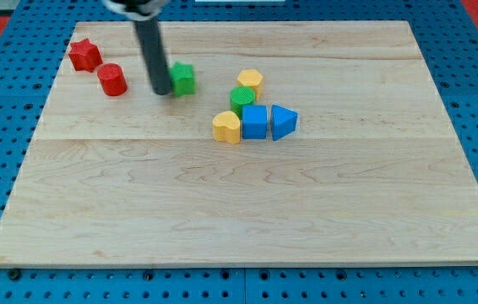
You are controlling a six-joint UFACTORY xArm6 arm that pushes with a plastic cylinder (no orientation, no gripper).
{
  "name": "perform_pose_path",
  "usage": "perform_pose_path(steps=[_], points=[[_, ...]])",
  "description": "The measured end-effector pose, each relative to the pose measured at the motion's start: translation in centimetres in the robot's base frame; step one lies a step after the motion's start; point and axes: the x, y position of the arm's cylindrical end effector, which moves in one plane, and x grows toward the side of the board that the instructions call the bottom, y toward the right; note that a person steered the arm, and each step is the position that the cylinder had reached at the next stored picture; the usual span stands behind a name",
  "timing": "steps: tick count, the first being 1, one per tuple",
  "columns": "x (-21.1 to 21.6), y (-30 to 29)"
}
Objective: Push the red blocks and green star into a group of blocks
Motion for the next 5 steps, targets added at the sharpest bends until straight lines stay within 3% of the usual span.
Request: perform_pose_path(steps=[1,2,3,4,5], points=[[2.0,0.0],[3.6,-14.1],[-3.8,-21.2],[-4.4,-12.0],[0.1,-1.8]])
